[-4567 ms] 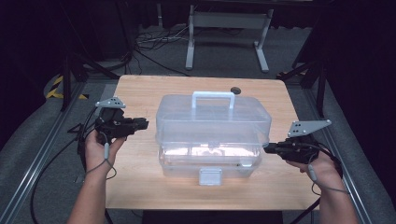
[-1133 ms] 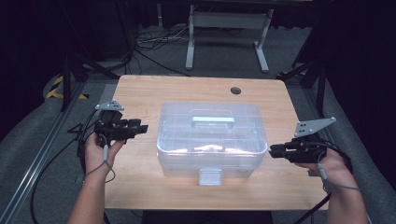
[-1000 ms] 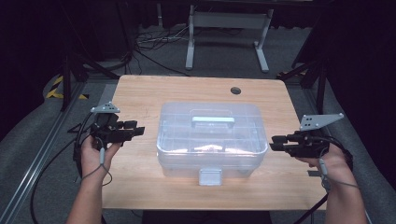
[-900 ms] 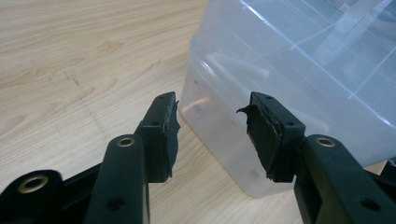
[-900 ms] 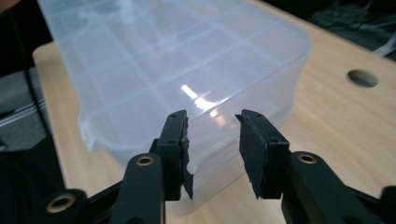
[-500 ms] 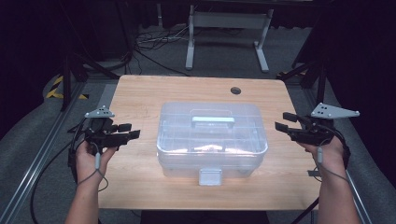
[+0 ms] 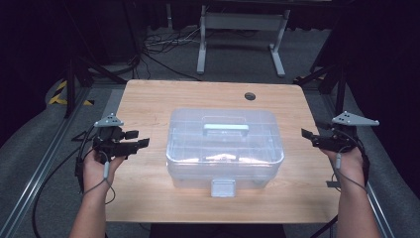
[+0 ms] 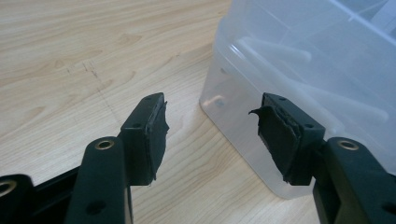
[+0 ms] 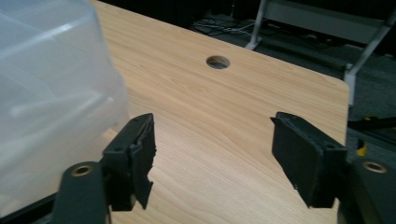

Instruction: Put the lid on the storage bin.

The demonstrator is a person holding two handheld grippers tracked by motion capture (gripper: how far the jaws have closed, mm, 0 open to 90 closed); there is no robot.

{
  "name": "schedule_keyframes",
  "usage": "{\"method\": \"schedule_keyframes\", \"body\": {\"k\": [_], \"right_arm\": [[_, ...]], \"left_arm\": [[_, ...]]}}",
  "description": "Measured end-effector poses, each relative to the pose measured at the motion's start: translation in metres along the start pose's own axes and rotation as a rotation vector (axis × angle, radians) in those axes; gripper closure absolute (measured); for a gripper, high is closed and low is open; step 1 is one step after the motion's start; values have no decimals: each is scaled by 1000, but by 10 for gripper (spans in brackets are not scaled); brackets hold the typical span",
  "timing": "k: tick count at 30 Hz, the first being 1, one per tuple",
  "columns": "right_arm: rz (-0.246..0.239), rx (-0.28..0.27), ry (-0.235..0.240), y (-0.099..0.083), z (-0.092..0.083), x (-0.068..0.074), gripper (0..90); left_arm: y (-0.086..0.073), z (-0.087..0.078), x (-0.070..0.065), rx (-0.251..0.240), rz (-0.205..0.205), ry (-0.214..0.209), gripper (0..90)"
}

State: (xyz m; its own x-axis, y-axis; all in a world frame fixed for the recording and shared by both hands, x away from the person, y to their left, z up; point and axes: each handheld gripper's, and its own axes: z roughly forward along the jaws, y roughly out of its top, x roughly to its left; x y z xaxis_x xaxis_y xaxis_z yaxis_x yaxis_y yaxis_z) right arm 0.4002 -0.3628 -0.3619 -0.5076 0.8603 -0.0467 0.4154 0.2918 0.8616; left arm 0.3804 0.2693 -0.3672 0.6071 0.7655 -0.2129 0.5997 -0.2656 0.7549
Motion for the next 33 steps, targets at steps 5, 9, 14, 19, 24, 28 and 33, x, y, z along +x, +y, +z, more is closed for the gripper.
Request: {"method": "schedule_keyframes", "body": {"k": [5, 9, 14, 19, 24, 28, 33], "right_arm": [[2, 24, -3, -9, 10, -5, 217], [22, 46, -11, -18, 20, -11, 177], [4, 89, -28, -29, 33, -15, 159], [9, 130, 8, -39, 46, -17, 150], [15, 205, 10, -46, 59, -16, 150], [17, 206, 40, -55, 70, -13, 151], [5, 208, 67, -63, 78, -11, 150]], "left_arm": [[-5, 6, 7, 17, -10, 11, 391], [-8, 10, 10, 29, -6, 33, 370], [-13, 16, 16, 45, -24, 27, 337], [-16, 21, 20, 58, -40, 31, 318], [-19, 27, 22, 87, -39, 27, 311], [-21, 33, 22, 121, -26, 21, 300], [-23, 39, 22, 162, -14, 9, 298]]}}
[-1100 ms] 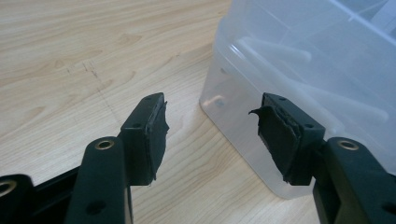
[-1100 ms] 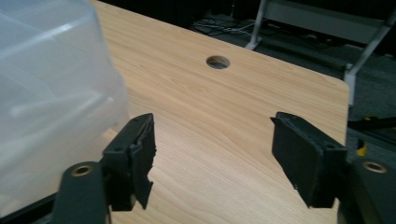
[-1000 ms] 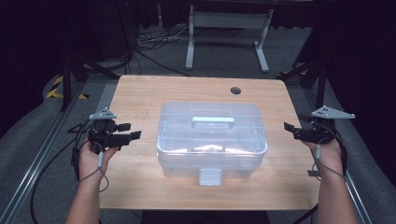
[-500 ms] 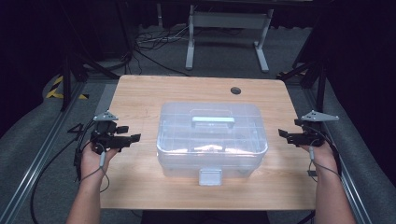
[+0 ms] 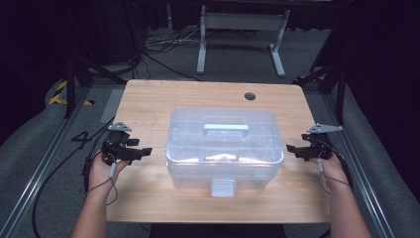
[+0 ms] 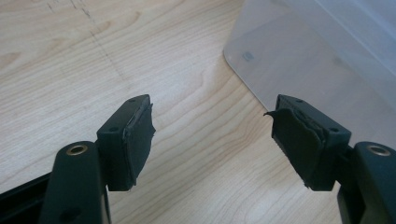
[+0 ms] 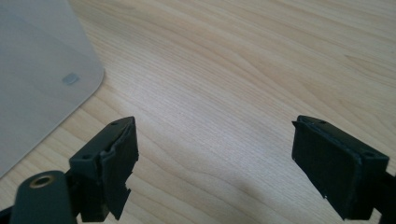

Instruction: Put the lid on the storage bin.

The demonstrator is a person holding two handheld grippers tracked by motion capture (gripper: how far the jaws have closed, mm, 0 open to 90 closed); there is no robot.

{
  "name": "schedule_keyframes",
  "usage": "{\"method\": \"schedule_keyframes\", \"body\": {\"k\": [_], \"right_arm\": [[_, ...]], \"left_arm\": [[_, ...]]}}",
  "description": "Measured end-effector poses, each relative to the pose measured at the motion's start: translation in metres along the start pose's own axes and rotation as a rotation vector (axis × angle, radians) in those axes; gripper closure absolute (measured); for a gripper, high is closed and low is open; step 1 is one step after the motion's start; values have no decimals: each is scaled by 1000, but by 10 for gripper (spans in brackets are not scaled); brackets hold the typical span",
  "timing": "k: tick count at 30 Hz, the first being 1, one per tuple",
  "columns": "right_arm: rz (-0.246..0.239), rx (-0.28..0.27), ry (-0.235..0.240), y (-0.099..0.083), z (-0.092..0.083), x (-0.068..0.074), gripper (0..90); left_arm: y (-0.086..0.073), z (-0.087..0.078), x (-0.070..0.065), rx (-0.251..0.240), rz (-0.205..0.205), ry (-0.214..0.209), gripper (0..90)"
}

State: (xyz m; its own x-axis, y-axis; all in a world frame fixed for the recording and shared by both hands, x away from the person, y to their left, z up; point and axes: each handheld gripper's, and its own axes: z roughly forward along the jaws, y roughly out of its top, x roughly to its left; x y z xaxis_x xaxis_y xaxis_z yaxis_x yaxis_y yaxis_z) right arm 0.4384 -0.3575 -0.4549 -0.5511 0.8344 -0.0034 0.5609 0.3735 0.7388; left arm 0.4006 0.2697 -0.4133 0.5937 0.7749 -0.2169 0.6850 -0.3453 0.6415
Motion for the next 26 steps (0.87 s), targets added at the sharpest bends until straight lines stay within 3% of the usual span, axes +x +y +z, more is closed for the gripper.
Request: {"method": "schedule_keyframes", "body": {"k": [9, 15, 17, 26], "right_arm": [[28, 35, 79, -4, 13, 6, 153], [-19, 51, 78, -9, 20, 10, 153], [-43, 61, 57, -11, 21, 12, 152], [-35, 57, 48, -12, 23, 11, 152]], "left_arm": [[-2, 6, 1, 36, 2, -14, 294], [-1, 8, 0, 52, 13, -21, 291], [-1, 9, 0, 53, 16, -23, 281], [-2, 10, -1, 65, 20, -28, 276]]}}
